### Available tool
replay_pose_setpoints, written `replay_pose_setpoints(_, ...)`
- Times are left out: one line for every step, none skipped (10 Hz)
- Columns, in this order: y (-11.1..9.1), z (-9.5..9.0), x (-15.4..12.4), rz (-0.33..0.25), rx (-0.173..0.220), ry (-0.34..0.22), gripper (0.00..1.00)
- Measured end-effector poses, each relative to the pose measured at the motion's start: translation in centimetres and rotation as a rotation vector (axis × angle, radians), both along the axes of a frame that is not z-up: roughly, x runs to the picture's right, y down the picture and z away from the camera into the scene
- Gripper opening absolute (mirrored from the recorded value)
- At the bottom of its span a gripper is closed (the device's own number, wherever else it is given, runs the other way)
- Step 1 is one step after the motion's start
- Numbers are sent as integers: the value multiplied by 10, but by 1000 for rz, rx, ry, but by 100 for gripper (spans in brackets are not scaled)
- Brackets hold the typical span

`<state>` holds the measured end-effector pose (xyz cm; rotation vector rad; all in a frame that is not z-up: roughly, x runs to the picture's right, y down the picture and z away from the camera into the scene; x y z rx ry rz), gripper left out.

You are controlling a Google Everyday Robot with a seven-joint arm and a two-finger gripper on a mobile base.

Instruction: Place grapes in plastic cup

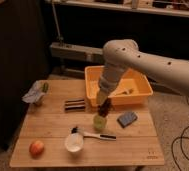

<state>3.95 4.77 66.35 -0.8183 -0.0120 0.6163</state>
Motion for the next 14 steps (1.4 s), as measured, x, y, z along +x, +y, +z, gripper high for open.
replay_pose_setpoints(2,2,-1,2,-4,-8,0)
replay_pose_setpoints(5,4,1,7,-9,-12,0)
replay_pose_setpoints(6,6,2,11,-14,-15,0)
replay_pose_setpoints(8,9,3,12,-21,-19,0)
replay_pose_setpoints(10,13,1,12,-26,-24,0)
replay_pose_setpoints(12,16,1,14,-31,-26,0)
replay_pose_setpoints(13,19,2,15,-34,-26,0)
replay_pose_setpoints(13,21,1,16,-37,-27,0)
replay_pose_setpoints(13,23,0,15,-39,-28,0)
replay_pose_setpoints(14,24,-1,14,-40,-28,0)
replay_pose_setpoints(14,26,-1,14,-43,-26,0)
replay_pose_setpoints(16,28,-1,13,-47,-26,0)
replay_pose_setpoints(18,31,-1,13,-50,-26,0)
replay_pose_setpoints(20,33,-2,13,-52,-26,0)
